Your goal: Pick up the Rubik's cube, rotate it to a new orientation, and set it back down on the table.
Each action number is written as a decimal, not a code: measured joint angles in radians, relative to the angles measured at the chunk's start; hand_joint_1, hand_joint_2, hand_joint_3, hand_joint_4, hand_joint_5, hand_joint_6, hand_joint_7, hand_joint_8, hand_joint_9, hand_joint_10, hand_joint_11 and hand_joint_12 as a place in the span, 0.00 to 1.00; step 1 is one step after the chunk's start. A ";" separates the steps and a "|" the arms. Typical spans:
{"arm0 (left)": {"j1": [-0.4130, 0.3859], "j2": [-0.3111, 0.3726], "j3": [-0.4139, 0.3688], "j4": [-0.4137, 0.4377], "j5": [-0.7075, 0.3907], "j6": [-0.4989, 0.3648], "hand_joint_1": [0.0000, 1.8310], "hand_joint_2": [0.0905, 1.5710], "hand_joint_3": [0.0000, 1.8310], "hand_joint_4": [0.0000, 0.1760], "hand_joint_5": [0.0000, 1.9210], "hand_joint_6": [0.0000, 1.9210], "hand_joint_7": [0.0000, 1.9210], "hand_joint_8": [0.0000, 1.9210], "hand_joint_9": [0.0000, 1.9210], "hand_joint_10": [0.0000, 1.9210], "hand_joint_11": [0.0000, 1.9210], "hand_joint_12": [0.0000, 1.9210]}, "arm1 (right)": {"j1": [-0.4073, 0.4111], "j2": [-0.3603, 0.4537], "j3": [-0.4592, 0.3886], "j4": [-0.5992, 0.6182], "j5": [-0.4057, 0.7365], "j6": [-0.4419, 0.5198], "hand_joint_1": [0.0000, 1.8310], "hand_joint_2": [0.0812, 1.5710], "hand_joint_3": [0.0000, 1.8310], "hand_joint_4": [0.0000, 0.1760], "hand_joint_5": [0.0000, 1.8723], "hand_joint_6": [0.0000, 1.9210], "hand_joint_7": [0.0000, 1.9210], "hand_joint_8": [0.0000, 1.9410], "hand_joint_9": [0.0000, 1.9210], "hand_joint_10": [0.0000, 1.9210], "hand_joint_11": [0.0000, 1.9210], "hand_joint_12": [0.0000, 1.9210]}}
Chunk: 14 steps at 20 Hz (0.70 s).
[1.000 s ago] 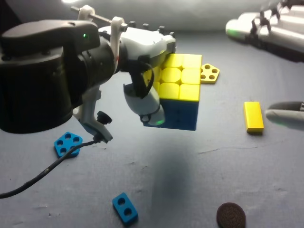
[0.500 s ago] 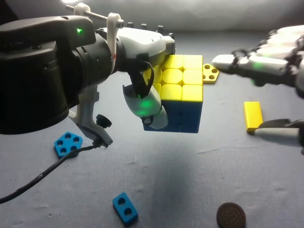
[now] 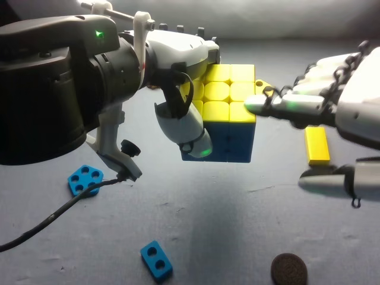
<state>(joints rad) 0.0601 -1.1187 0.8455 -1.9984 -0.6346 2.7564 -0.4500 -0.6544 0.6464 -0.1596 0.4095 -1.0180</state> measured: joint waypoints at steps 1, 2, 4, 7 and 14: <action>-0.004 0.000 0.000 0.001 -0.001 0.000 0.53 0.91 0.00 0.00 0.24 0.93 0.18 0.99 0.11 0.98 0.10 1.00 | 0.000 -0.004 -0.001 -0.001 -0.006 -0.004 0.16 0.78 0.00 0.00 0.08 0.01 0.19 0.61 0.19 0.91 0.18 1.00; -0.005 0.000 0.001 0.008 0.000 0.001 0.52 0.93 0.01 0.14 0.22 0.97 0.20 0.98 0.12 0.98 0.11 1.00 | 0.000 -0.005 -0.001 -0.001 -0.006 -0.005 0.16 0.79 0.00 0.00 0.08 0.01 0.18 0.61 0.18 0.91 0.15 1.00; -0.005 0.000 0.002 0.005 -0.002 0.003 0.52 0.89 0.00 0.00 0.26 0.91 0.12 0.98 0.13 0.97 0.11 1.00 | 0.003 -0.011 -0.001 0.001 -0.014 -0.014 0.14 0.79 0.00 0.00 0.08 0.01 0.18 0.60 0.17 0.91 0.13 1.00; -0.005 0.000 0.006 0.000 -0.004 0.007 0.52 0.88 0.00 0.00 0.26 0.90 0.06 1.00 0.10 0.99 0.09 1.00 | 0.003 -0.015 -0.004 0.002 -0.034 -0.015 0.12 0.81 0.00 0.00 0.04 0.00 0.15 0.62 0.13 0.94 0.11 1.00; -0.022 0.000 0.008 0.002 -0.006 0.003 0.53 0.92 0.00 0.14 0.23 0.93 0.21 0.99 0.11 0.99 0.11 1.00 | 0.003 -0.015 -0.013 0.002 -0.059 -0.031 0.15 0.80 0.00 0.00 0.07 0.00 0.18 0.62 0.17 0.93 0.15 1.00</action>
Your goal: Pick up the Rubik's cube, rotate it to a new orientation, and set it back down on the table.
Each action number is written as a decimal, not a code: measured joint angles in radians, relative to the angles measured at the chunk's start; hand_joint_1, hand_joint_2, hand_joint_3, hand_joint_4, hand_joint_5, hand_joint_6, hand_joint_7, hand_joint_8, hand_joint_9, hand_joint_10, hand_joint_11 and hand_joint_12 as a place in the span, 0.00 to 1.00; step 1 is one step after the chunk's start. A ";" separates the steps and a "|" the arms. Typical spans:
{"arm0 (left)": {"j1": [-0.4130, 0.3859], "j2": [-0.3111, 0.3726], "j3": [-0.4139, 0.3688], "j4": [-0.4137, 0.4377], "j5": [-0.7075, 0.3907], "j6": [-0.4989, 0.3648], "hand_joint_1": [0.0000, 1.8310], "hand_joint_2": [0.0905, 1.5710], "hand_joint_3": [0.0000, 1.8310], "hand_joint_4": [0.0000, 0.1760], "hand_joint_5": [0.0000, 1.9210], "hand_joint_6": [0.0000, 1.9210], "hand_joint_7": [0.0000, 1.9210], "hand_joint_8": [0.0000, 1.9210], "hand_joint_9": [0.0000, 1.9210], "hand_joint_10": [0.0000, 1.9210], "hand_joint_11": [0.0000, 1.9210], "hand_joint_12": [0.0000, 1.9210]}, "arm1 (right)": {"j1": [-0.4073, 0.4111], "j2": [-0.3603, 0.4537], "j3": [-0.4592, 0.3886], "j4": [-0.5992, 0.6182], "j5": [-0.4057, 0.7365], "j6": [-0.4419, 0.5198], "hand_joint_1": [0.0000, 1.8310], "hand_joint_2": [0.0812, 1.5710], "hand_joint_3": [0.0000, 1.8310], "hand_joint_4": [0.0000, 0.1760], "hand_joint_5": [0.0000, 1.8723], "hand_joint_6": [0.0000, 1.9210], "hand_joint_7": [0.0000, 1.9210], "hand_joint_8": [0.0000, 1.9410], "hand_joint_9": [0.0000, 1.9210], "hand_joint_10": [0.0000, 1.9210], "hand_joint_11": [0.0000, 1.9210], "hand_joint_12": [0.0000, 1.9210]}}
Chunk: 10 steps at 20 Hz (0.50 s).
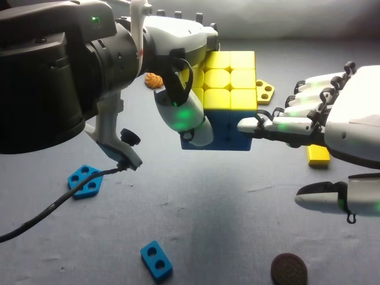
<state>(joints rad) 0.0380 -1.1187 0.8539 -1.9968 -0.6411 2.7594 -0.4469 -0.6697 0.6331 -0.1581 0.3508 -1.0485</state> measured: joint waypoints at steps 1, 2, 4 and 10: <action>0.000 0.000 0.000 -0.003 0.000 0.000 0.53 0.92 0.00 0.13 0.24 0.93 0.21 0.99 0.10 0.99 0.11 1.00 | 0.000 0.000 0.000 0.000 0.000 0.000 0.15 0.79 0.00 0.00 0.07 0.00 0.19 0.63 0.18 0.93 0.16 1.00; 0.000 0.000 0.000 -0.002 0.000 0.000 0.53 0.92 0.00 0.11 0.24 0.93 0.20 0.99 0.10 0.99 0.10 1.00 | 0.000 0.000 0.000 0.001 0.000 0.000 0.16 0.79 0.00 0.00 0.06 0.00 0.19 0.62 0.19 0.92 0.18 1.00; 0.000 0.000 0.000 -0.001 0.000 0.000 0.53 0.88 0.00 0.00 0.27 0.89 0.07 1.00 0.10 1.00 0.12 1.00 | 0.000 0.000 0.000 0.000 0.000 0.000 0.15 0.79 0.00 0.00 0.07 0.00 0.19 0.62 0.19 0.93 0.17 1.00; 0.000 0.000 0.000 -0.002 0.000 0.001 0.53 0.88 0.00 0.00 0.27 0.89 0.05 1.00 0.09 0.99 0.09 1.00 | 0.058 0.022 0.001 0.000 0.016 0.021 0.15 0.80 0.00 0.00 0.07 0.00 0.18 0.62 0.16 0.92 0.14 1.00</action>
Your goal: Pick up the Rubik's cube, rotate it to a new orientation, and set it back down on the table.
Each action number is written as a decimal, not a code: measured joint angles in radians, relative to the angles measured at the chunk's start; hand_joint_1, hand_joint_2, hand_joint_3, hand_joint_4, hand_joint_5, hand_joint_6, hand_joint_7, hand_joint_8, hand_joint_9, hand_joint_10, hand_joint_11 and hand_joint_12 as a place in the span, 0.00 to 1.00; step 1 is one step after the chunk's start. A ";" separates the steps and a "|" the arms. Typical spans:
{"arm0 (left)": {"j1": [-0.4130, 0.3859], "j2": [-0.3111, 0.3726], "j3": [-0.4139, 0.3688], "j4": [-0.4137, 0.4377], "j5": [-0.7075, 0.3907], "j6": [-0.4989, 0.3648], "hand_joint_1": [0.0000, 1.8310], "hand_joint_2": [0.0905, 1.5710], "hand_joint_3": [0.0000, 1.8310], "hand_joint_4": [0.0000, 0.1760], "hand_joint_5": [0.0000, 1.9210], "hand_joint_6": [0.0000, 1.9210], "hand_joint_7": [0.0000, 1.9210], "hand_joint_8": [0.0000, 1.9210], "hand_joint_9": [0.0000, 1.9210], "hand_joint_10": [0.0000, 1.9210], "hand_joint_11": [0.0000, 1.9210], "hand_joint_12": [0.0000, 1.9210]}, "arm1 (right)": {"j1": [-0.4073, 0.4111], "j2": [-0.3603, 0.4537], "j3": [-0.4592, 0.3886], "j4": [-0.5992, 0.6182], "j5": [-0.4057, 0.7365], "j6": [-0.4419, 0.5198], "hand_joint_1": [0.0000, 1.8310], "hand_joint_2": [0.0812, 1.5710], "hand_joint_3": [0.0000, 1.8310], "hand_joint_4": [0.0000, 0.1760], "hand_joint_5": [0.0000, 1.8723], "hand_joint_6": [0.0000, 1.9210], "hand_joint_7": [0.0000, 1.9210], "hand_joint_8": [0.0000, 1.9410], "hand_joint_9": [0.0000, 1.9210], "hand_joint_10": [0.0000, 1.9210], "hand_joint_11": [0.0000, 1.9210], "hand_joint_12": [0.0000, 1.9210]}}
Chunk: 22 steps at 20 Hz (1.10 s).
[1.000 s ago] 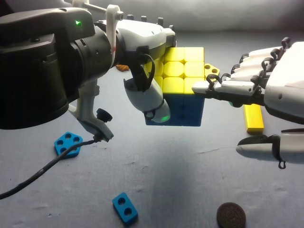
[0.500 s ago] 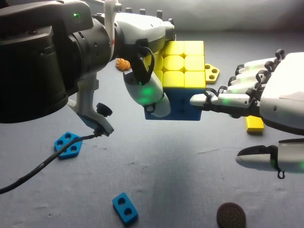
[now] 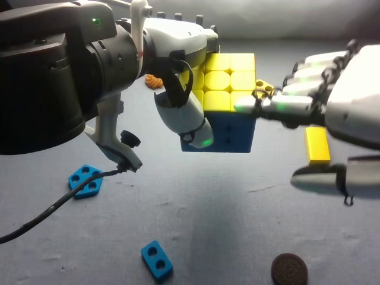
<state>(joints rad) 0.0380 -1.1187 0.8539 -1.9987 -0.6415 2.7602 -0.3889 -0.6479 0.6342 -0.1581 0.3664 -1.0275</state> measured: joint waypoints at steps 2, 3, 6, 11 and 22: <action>0.000 0.000 0.000 0.001 -0.002 0.000 0.54 0.90 0.00 0.00 0.25 0.91 0.18 1.00 0.10 1.00 0.10 1.00 | 0.011 0.008 0.000 0.003 0.006 0.002 0.14 0.79 0.00 0.00 0.06 0.00 0.18 0.62 0.17 0.92 0.15 1.00; 0.000 0.000 0.000 0.000 0.000 0.000 0.53 0.92 0.00 0.07 0.24 0.92 0.20 1.00 0.10 1.00 0.11 1.00 | 0.011 0.009 0.003 0.004 0.006 0.002 0.13 0.80 0.00 0.00 0.07 0.00 0.18 0.63 0.17 0.92 0.14 1.00; 0.000 0.000 0.000 0.001 0.000 0.000 0.53 0.87 0.00 0.00 0.27 0.88 0.08 1.00 0.10 1.00 0.11 1.00 | 0.011 0.003 0.007 0.003 -0.003 0.002 0.14 0.80 0.00 0.00 0.06 0.00 0.17 0.64 0.15 0.94 0.12 1.00; 0.000 0.000 0.000 0.000 -0.001 0.000 0.53 0.88 0.00 0.00 0.27 0.89 0.11 0.97 0.11 0.97 0.10 1.00 | 0.011 -0.013 0.018 0.011 -0.044 0.001 0.15 0.80 0.00 0.00 0.06 0.00 0.17 0.64 0.17 0.94 0.14 1.00; 0.005 0.000 -0.003 -0.003 -0.007 0.010 0.54 0.90 0.00 0.01 0.25 0.92 0.20 0.97 0.12 0.96 0.09 1.00 | -0.011 -0.030 0.024 0.017 -0.057 -0.005 0.17 0.78 0.00 0.00 0.07 0.00 0.19 0.63 0.18 0.94 0.14 1.00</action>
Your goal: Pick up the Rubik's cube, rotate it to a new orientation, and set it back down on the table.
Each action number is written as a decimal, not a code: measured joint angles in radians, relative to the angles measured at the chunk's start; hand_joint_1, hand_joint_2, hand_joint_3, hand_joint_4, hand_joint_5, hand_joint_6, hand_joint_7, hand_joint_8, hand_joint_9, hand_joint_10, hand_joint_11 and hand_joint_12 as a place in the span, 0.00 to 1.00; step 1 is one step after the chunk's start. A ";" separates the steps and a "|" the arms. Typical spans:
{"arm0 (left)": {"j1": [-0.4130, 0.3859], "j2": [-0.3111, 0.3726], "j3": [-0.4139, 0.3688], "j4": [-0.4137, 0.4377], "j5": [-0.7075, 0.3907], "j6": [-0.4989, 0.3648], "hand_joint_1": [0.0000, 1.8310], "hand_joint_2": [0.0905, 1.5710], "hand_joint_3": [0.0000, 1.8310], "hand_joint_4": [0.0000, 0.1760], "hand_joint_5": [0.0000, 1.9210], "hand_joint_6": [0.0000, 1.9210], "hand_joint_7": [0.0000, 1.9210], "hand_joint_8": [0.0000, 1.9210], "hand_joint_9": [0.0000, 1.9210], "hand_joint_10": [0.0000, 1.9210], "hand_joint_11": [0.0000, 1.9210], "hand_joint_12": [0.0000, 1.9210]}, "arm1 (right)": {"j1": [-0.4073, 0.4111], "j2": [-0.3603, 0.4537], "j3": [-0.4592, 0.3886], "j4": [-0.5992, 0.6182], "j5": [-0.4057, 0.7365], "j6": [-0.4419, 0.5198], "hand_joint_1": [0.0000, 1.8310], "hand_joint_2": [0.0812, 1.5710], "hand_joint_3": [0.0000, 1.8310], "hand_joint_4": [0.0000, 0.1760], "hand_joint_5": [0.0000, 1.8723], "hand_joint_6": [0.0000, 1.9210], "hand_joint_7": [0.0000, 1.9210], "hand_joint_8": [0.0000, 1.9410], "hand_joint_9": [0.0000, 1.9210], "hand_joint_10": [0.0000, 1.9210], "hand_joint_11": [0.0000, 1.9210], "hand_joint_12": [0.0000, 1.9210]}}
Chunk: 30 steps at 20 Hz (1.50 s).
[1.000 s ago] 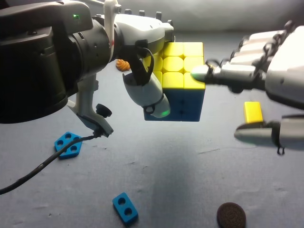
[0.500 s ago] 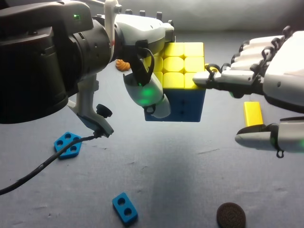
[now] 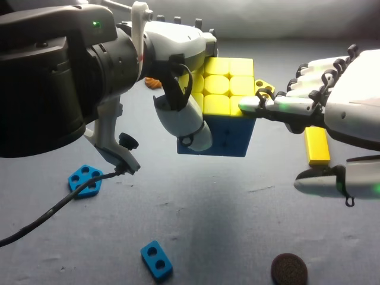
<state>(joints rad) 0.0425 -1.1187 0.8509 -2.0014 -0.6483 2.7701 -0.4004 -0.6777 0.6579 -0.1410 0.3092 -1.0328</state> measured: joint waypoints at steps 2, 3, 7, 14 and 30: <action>0.000 0.000 0.000 0.003 0.000 0.000 0.53 0.92 0.00 0.15 0.24 0.94 0.21 0.98 0.12 0.98 0.10 1.00 | 0.000 -0.003 0.000 0.001 -0.001 -0.001 0.17 0.78 0.00 0.00 0.06 0.00 0.19 0.64 0.18 0.93 0.14 1.00; 0.000 0.000 0.000 0.003 -0.001 0.001 0.53 0.92 0.00 0.17 0.24 0.94 0.22 0.97 0.12 0.99 0.10 1.00 | 0.000 -0.005 0.000 0.001 -0.005 -0.003 0.17 0.78 0.00 0.00 0.07 0.00 0.18 0.65 0.17 0.94 0.13 1.00; 0.000 0.000 0.000 0.003 -0.007 0.001 0.53 0.91 0.00 0.00 0.25 0.93 0.17 0.99 0.10 1.00 0.11 1.00 | -0.003 -0.011 0.000 0.002 -0.006 -0.009 0.18 0.78 0.00 0.00 0.07 0.00 0.19 0.63 0.17 0.94 0.14 1.00; 0.000 0.000 0.001 0.003 -0.013 0.005 0.55 0.87 0.00 0.00 0.27 0.88 0.08 1.00 0.10 1.00 0.10 1.00 | -0.003 -0.025 0.002 0.005 -0.011 -0.016 0.18 0.79 0.00 0.00 0.07 0.00 0.17 0.65 0.16 0.95 0.14 1.00; -0.003 0.000 0.008 0.004 -0.014 0.001 0.52 0.88 0.00 0.00 0.26 0.90 0.08 1.00 0.11 1.00 0.11 1.00 | -0.010 -0.049 0.002 0.012 -0.061 -0.019 0.16 0.79 0.00 0.00 0.06 0.00 0.19 0.63 0.17 0.92 0.13 1.00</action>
<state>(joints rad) 0.0395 -1.1187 0.8593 -1.9972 -0.6621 2.7708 -0.4099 -0.7265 0.6601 -0.1291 0.2481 -1.0515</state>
